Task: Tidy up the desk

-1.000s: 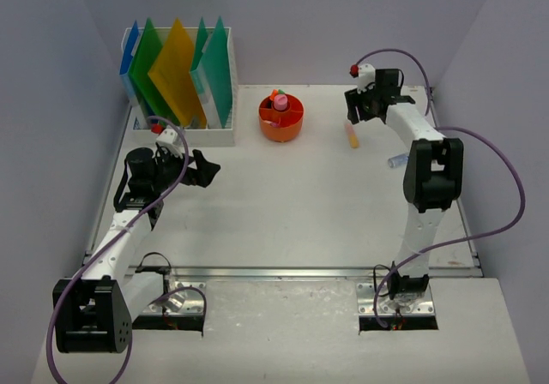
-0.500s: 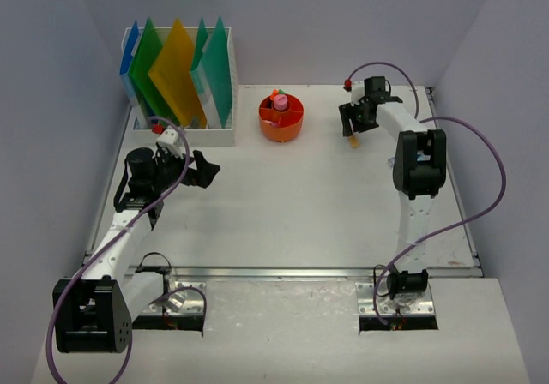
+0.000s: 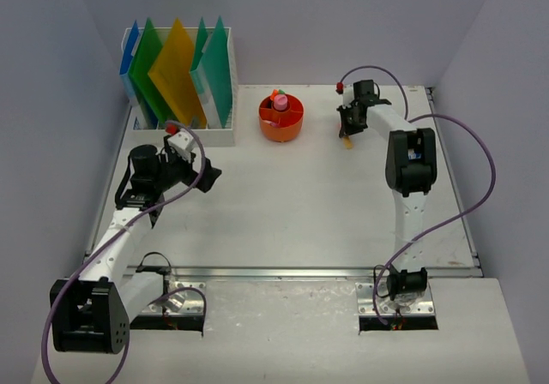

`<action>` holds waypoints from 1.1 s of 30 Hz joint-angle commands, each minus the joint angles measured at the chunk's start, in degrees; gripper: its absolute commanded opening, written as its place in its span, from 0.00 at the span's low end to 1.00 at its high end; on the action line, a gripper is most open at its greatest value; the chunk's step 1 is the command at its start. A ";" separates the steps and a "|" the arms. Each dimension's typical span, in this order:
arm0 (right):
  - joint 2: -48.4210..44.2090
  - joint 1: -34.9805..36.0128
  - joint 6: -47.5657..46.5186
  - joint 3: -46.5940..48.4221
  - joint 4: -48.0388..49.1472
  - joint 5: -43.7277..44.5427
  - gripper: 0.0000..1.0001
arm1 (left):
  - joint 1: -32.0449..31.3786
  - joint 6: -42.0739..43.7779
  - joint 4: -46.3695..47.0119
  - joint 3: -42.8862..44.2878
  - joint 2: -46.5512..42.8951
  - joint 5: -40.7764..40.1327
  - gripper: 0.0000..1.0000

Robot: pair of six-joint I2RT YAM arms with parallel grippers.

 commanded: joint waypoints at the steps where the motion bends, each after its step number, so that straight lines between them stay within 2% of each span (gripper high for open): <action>1: -8.14 -0.21 7.87 -7.50 -2.56 -9.15 0.00 | -7.20 18.30 -0.50 4.41 -0.21 0.33 1.00; 4: -17.11 -0.39 12.90 -13.30 -2.59 -17.14 0.00 | -14.75 33.01 0.94 4.02 0.36 0.63 1.00; 6: -22.01 -0.39 16.89 -16.83 -3.54 -22.13 0.00 | -17.60 39.77 1.85 3.92 1.25 3.01 1.00; 7: -25.25 -0.39 20.06 -19.66 -4.12 -25.81 0.00 | -20.26 46.80 1.68 3.93 2.48 5.06 1.00; 9: -27.82 -0.39 24.91 -23.01 -4.22 -28.72 0.00 | -24.38 57.40 1.45 4.10 4.84 6.41 0.99; 11: -32.33 -0.39 30.09 -30.89 -2.01 -32.88 0.00 | -28.26 66.12 0.71 4.75 7.86 8.09 0.98; 14: -35.18 -0.39 36.84 -37.60 0.61 -38.62 0.00 | -33.63 75.07 0.85 6.49 12.58 8.97 0.95; 16: -36.21 -0.39 41.16 -41.41 1.58 -40.43 0.00 | -35.78 78.53 0.90 7.86 14.78 9.57 0.93; 19: -37.08 -0.15 42.79 -43.64 0.10 -39.66 0.00 | -39.28 83.35 1.05 10.16 19.16 9.89 0.89; 23: -38.35 1.44 43.35 -44.77 -3.40 -35.86 0.00 | -43.44 83.65 -0.92 14.97 23.80 9.84 0.88; 33: -43.30 4.51 49.09 -50.94 0.33 -37.11 0.00 | -48.45 80.45 -9.85 29.63 36.11 8.88 0.86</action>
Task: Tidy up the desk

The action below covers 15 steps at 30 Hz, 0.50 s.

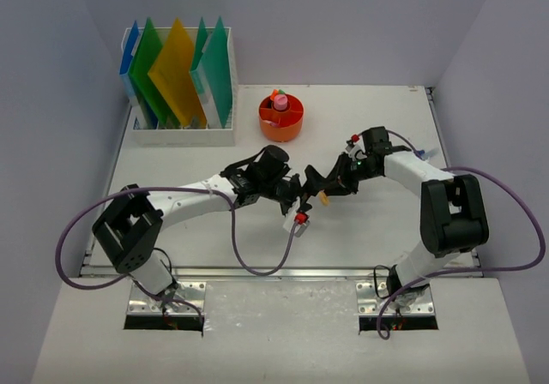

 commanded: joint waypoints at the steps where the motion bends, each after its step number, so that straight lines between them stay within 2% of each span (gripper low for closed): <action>1: -3.34 1.47 2.99 -0.62 1.75 -1.18 0.00 | -1.51 0.75 -4.62 6.56 4.25 2.13 0.85; 5: -4.97 1.90 2.03 -1.09 0.02 -1.23 0.00 | -1.84 1.85 -10.50 11.05 7.62 2.08 0.78; 10: -5.88 1.90 0.17 -0.95 -2.05 -1.38 0.00 | -1.85 7.83 -20.74 15.45 11.99 1.36 0.60; 15: -6.13 1.90 0.14 -0.48 -3.02 -2.48 0.00 | -2.20 10.05 -21.64 15.62 13.23 -0.07 0.49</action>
